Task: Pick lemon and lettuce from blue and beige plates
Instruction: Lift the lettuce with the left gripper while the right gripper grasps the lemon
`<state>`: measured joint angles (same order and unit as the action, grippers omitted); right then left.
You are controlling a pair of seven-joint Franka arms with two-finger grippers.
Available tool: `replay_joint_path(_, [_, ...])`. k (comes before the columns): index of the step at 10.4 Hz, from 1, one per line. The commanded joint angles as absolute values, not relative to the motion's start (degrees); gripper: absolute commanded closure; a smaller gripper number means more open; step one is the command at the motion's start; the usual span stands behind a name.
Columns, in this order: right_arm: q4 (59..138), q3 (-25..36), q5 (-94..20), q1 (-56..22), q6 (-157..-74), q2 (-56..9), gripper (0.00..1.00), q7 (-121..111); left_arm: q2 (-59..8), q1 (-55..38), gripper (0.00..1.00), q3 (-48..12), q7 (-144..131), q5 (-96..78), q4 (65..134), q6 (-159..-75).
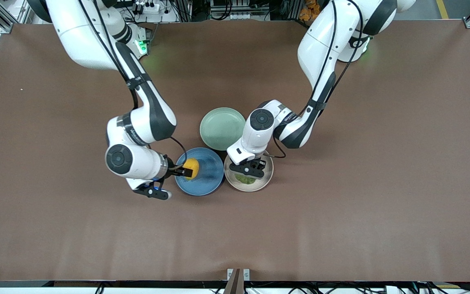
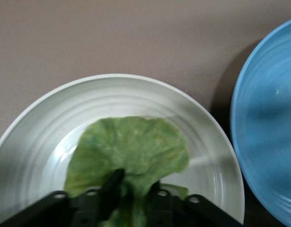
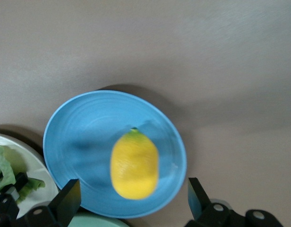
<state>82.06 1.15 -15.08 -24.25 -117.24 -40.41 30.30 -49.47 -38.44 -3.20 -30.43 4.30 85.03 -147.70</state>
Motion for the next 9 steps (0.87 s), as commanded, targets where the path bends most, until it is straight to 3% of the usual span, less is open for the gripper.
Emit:
replay_joint_path(1, [80.7, 1.2, -16.4, -25.6, -118.8, -43.3, 0.00, 32.2, -47.6, -39.5, 1.00, -2.5, -33.8, 5.6, 85.2, -147.7])
replay_joint_path(7, [80.8, 1.2, -16.2, -26.9, -120.0, -46.6, 0.00, 32.4, -34.1, -34.4, 1.00, -2.7, -34.1, 5.4, 85.1, -133.2])
replay_joint_path(8, [81.5, 1.2, -16.2, -27.2, -120.1, -46.7, 0.17, 32.4, -32.4, -32.3, 1.00, -2.8, -34.0, 5.4, 85.1, -131.8])
replay_joint_path(9, [81.6, 1.2, -16.2, -27.2, -120.3, -46.7, 0.46, 32.4, -30.9, -29.8, 1.00, -2.7, -33.8, 5.4, 85.3, -129.4])
